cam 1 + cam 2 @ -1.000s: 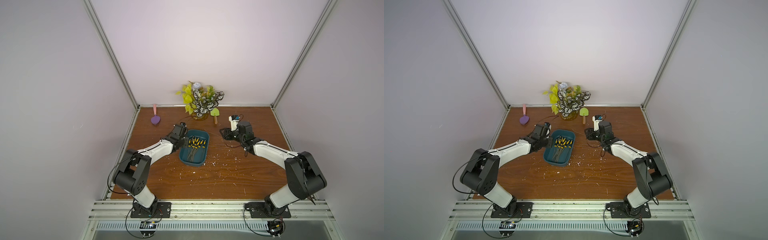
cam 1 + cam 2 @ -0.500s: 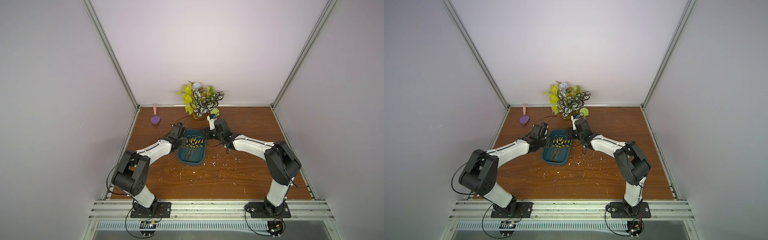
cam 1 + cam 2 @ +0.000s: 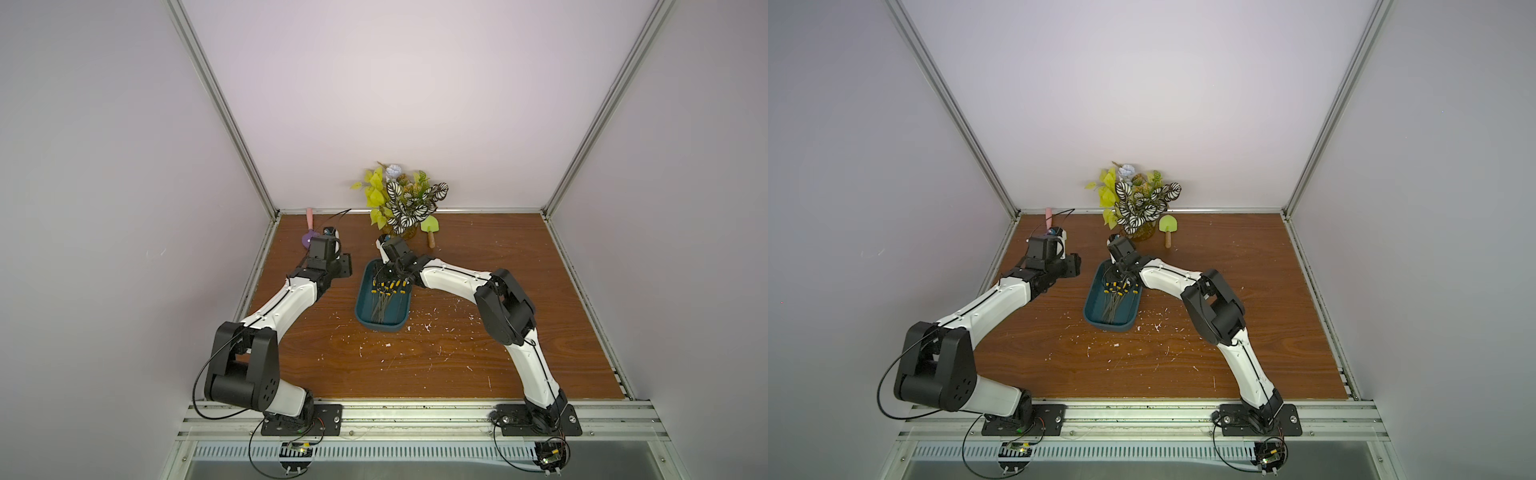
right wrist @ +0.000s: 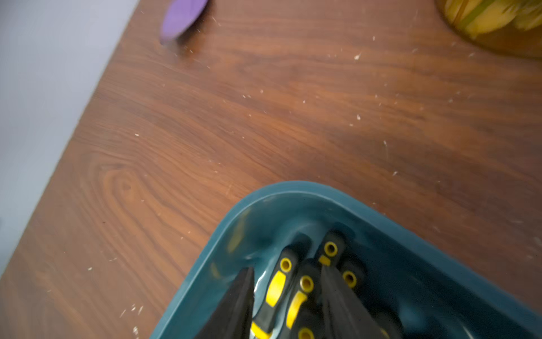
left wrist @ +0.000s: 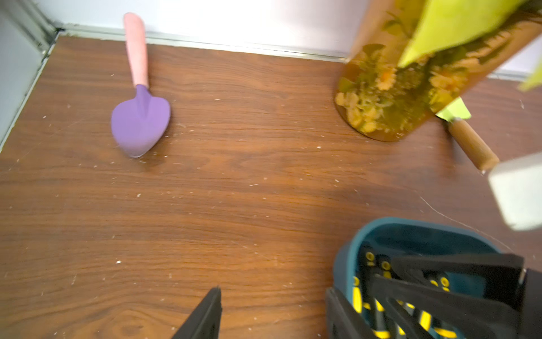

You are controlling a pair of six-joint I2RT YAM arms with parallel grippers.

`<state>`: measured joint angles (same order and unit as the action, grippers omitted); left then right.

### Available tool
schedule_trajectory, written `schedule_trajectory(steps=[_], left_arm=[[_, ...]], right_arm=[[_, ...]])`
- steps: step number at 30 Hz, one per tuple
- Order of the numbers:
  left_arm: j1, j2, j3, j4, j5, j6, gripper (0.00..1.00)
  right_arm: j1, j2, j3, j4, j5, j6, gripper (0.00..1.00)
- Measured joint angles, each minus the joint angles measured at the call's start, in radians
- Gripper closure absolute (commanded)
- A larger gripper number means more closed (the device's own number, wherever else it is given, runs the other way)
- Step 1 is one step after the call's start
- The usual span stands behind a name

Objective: Take the file tool out of the storage box
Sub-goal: Pick up the file tool from the storage box.

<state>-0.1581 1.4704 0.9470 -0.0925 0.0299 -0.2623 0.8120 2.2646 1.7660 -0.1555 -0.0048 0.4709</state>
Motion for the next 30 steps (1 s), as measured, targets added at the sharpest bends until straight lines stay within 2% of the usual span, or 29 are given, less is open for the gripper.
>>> schedule_trajectory(steps=[5,13,15,22,30], left_arm=[[0.016,0.0,0.0,0.0,0.053,0.005,0.4],[0.015,0.0,0.0,-0.001,0.075,0.013,0.4],[0.015,0.0,0.0,-0.001,0.075,0.014,0.4],[0.015,0.0,0.0,-0.002,0.075,0.027,0.4],[0.005,0.01,0.0,0.0,0.082,0.053,0.39]], right_arm=[[0.014,0.03,0.048,-0.08,0.034,0.001,0.58],[0.026,0.03,0.053,-0.135,0.082,-0.002,0.6],[0.027,0.03,0.053,-0.139,0.082,-0.002,0.66],[0.031,0.03,0.053,-0.149,0.078,0.01,0.99],[0.019,0.004,0.058,-0.122,0.042,0.016,1.0]])
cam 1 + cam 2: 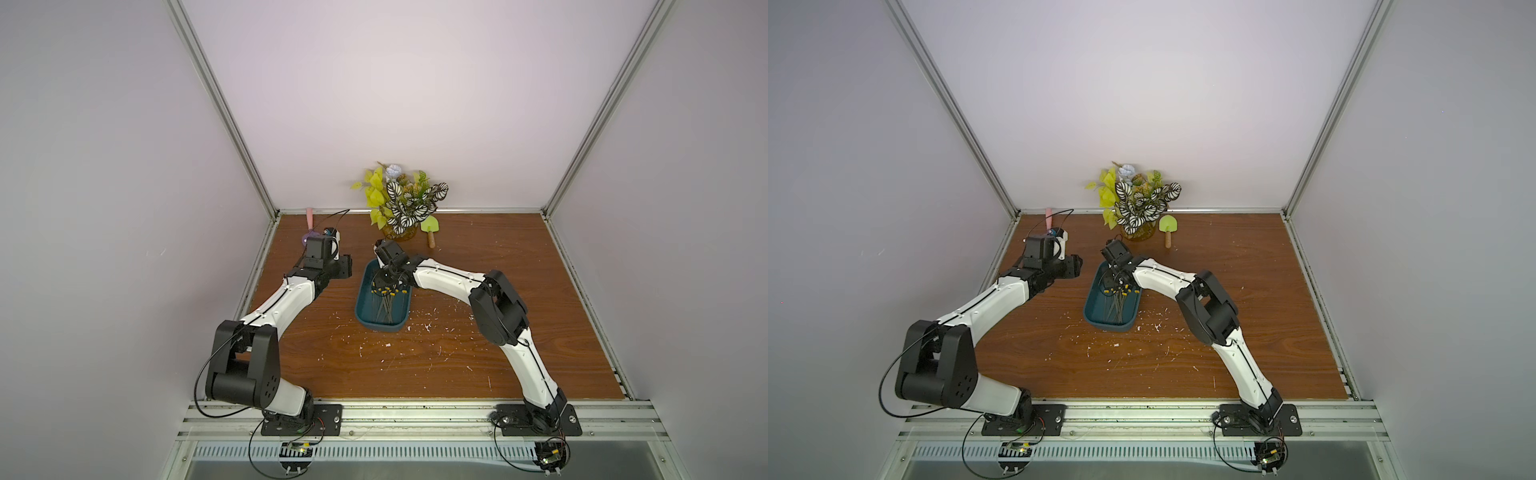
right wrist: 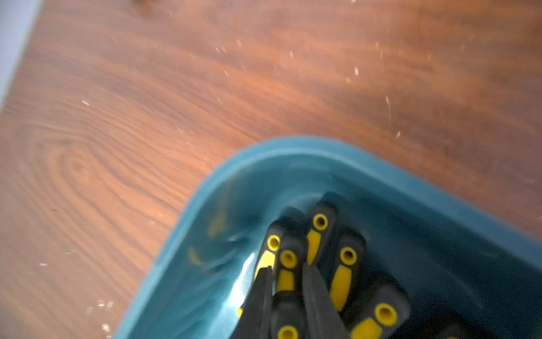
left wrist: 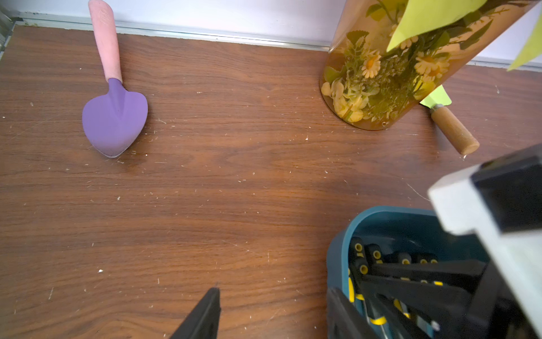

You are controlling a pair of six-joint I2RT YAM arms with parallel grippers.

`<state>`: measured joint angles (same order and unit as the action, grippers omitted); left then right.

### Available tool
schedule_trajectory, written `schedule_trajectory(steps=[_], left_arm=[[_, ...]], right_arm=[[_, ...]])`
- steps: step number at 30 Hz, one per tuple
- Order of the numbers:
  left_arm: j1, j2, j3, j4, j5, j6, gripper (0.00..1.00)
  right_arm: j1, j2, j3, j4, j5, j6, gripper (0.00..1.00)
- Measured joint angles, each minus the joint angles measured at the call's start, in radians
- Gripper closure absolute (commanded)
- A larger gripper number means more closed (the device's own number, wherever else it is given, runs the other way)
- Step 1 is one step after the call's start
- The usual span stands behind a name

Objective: Take the file tool out of the storage box
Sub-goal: Pick up the file tool from the storage box, then place the file tool at the center of the board.

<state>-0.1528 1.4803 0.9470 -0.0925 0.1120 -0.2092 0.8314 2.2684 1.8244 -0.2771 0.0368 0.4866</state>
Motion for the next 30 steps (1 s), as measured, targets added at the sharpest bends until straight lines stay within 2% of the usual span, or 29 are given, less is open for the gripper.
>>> schedule_trajectory(steps=[3,10,15,20,30], left_arm=[[-0.018,0.004,0.0,0.007,0.005,0.008,0.39],[-0.077,0.082,0.0,0.007,0.048,0.027,0.39],[-0.084,0.128,0.014,-0.014,0.068,0.026,0.42],[-0.084,0.145,0.032,-0.024,0.071,0.026,0.47],[-0.084,0.155,0.038,-0.041,0.07,0.026,0.5]], right_arm=[[-0.011,-0.081,-0.039,0.06,-0.017,0.01,1.0],[-0.091,-0.467,-0.344,0.241,0.038,0.051,1.0],[-0.176,-0.604,-0.546,0.28,0.089,0.072,1.0],[-0.227,-0.584,-0.686,0.246,0.113,0.097,1.0],[-0.201,-0.399,-0.65,0.244,0.077,0.139,1.0]])
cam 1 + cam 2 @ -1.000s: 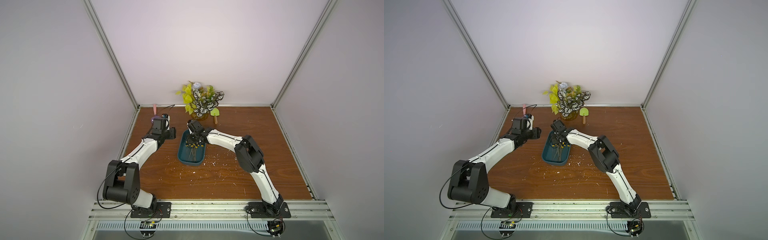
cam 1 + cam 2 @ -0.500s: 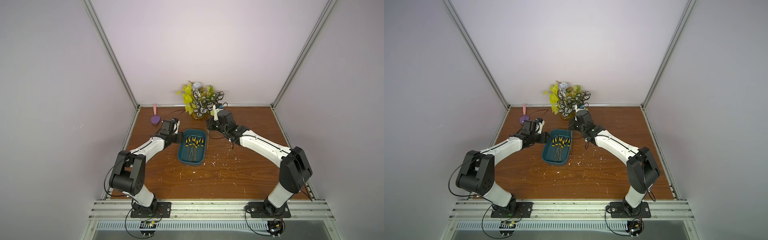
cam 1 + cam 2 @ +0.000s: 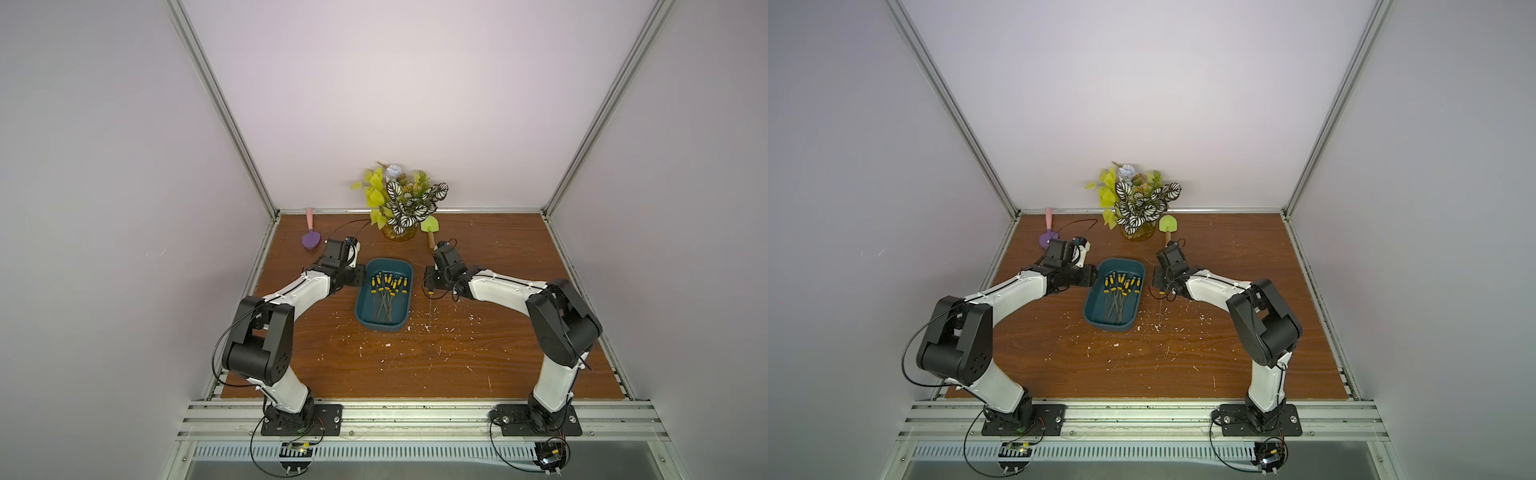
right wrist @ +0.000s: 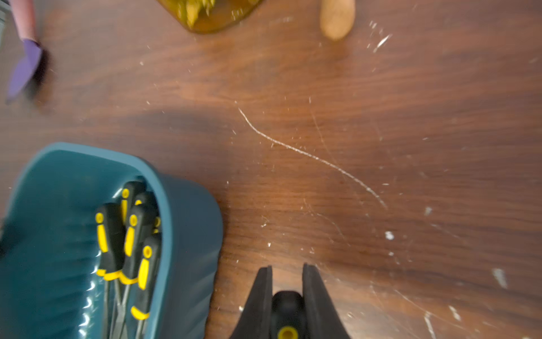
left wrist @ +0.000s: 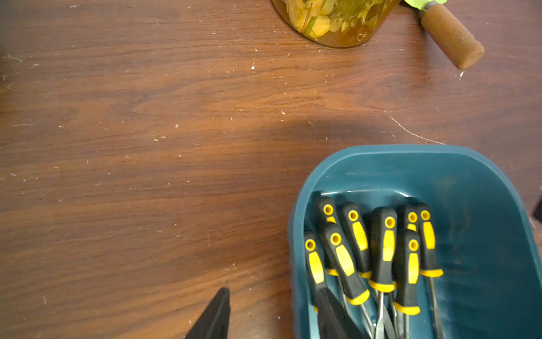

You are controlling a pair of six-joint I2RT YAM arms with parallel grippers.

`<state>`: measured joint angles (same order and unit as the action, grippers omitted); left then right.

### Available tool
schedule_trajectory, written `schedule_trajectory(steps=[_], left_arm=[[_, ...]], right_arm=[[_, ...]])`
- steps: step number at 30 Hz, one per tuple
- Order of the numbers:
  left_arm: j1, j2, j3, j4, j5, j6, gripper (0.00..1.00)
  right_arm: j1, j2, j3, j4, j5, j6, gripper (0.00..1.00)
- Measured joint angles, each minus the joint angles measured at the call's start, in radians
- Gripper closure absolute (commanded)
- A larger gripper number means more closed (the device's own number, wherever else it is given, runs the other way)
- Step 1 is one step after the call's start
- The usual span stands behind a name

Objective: Take the file tool out of the storage box
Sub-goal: Place the file tool at the center of the board.

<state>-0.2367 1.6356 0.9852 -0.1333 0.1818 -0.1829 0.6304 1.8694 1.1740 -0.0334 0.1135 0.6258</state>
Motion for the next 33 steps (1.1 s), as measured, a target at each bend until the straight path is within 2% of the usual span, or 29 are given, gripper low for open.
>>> schedule_trajectory(steps=[15,20,24,33], left_arm=[[0.0,0.0,0.0,-0.018,-0.037,0.0,0.49],[-0.002,0.0,0.0,-0.028,-0.056,0.0,0.48],[-0.005,0.0,0.001,-0.037,-0.078,0.0,0.48],[-0.005,-0.002,0.001,-0.061,-0.143,0.0,0.48]], right_arm=[[0.025,0.151,0.164,-0.05,-0.014,0.017,0.97],[0.025,0.196,0.201,-0.087,-0.014,0.009,0.91],[0.025,0.201,0.218,-0.108,-0.014,0.002,0.79],[0.025,0.201,0.248,-0.139,-0.013,-0.022,0.73]])
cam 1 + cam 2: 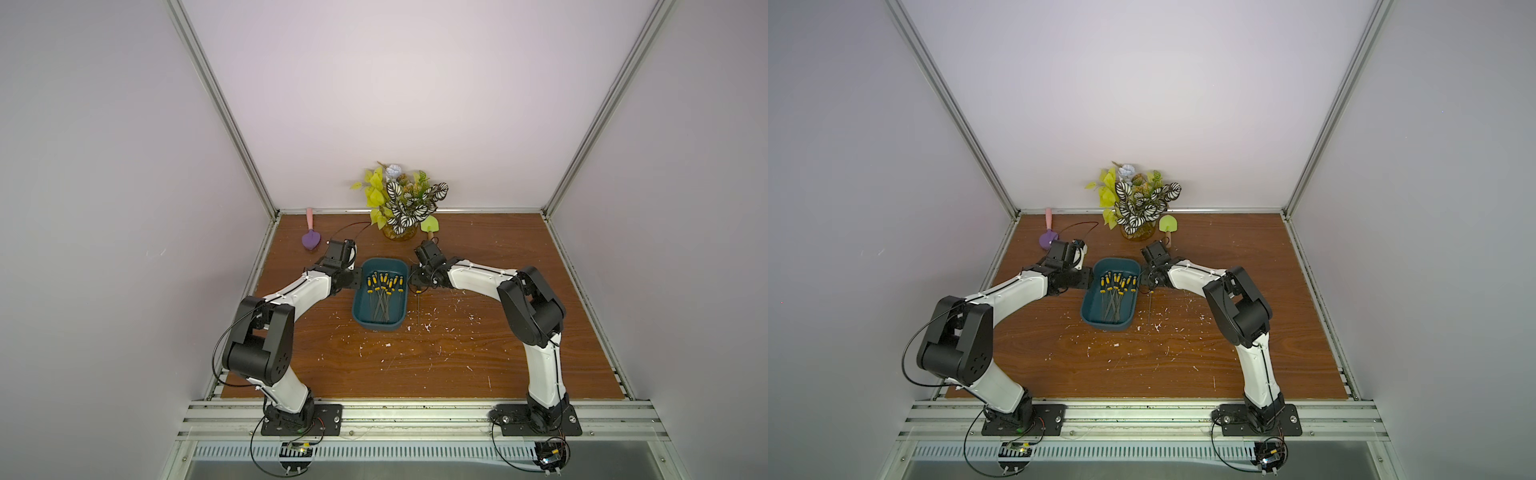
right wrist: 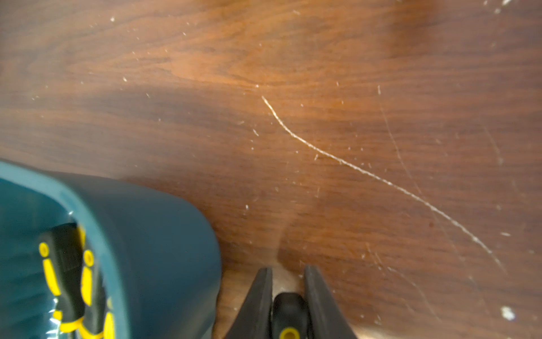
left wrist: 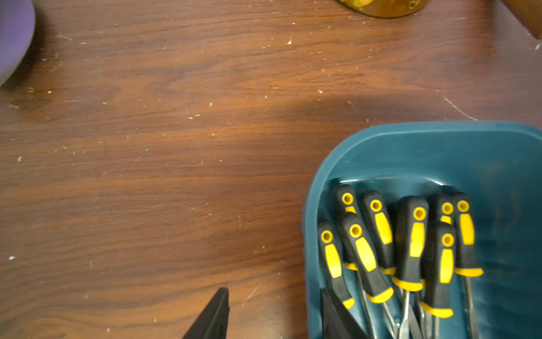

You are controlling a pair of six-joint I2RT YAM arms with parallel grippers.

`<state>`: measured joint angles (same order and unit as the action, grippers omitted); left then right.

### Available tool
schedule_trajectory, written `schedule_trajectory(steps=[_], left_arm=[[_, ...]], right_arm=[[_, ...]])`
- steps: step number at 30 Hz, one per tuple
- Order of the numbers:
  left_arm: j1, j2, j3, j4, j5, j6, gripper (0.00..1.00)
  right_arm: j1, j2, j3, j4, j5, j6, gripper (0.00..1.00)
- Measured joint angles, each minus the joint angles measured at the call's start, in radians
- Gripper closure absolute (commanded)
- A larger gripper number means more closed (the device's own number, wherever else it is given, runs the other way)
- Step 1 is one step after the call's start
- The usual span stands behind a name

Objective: Take the file tool out of the storage box
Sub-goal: Place the file tool at the center of the board, then pick up the file tool from the storage box.

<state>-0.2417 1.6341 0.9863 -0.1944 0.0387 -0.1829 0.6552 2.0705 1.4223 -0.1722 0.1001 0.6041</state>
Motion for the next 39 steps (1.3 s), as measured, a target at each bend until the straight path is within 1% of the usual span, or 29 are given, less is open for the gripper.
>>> schedule_trajectory(steps=[4,11,15,18,23,24,25,26,29,30,32,33,36,39], left_arm=[[0.0,-0.007,0.0,-0.014,-0.019,0.0,0.48],[0.0,-0.025,0.0,-0.021,-0.029,0.0,0.47],[0.0,-0.027,0.0,-0.021,-0.029,0.0,0.47],[0.001,-0.027,0.0,-0.021,-0.029,0.0,0.47],[0.008,-0.029,0.0,-0.021,-0.026,-0.001,0.42],[0.011,-0.034,-0.001,-0.02,-0.021,-0.002,0.39],[0.018,-0.042,-0.002,-0.019,-0.008,-0.002,0.33],[0.026,-0.052,-0.002,-0.018,0.006,-0.003,0.3],[0.061,-0.098,-0.003,-0.005,0.06,-0.005,0.27],[0.073,-0.115,-0.002,-0.002,0.073,-0.003,0.24],[0.086,-0.133,0.008,0.0,0.086,0.005,0.13],[0.093,-0.135,0.016,0.002,0.089,0.013,0.1],[0.1,-0.136,0.024,0.014,0.099,0.026,0.08],[0.103,-0.137,0.018,0.02,0.109,0.032,0.03]], right_arm=[[0.0,0.0,0.021,-0.005,0.0,-0.013,0.7],[0.0,-0.003,0.014,0.01,0.002,-0.022,0.7],[0.005,-0.044,-0.04,0.04,0.03,-0.05,0.69],[0.013,-0.076,-0.045,0.059,0.045,-0.086,0.69],[0.058,-0.137,-0.047,0.127,0.06,-0.16,0.69],[0.073,-0.147,-0.047,0.147,0.058,-0.179,0.69],[0.088,-0.151,-0.046,0.164,0.052,-0.195,0.69],[0.101,-0.151,-0.037,0.169,0.049,-0.208,0.69],[0.13,-0.116,0.027,0.161,0.02,-0.244,0.69],[0.14,-0.091,0.066,0.152,0.008,-0.254,0.7],[0.151,-0.035,0.148,0.143,-0.014,-0.27,0.7],[0.155,-0.004,0.191,0.13,-0.025,-0.279,0.7],[0.168,0.085,0.313,0.072,-0.036,-0.301,0.7],[0.178,0.183,0.447,-0.01,-0.04,-0.314,0.7]])
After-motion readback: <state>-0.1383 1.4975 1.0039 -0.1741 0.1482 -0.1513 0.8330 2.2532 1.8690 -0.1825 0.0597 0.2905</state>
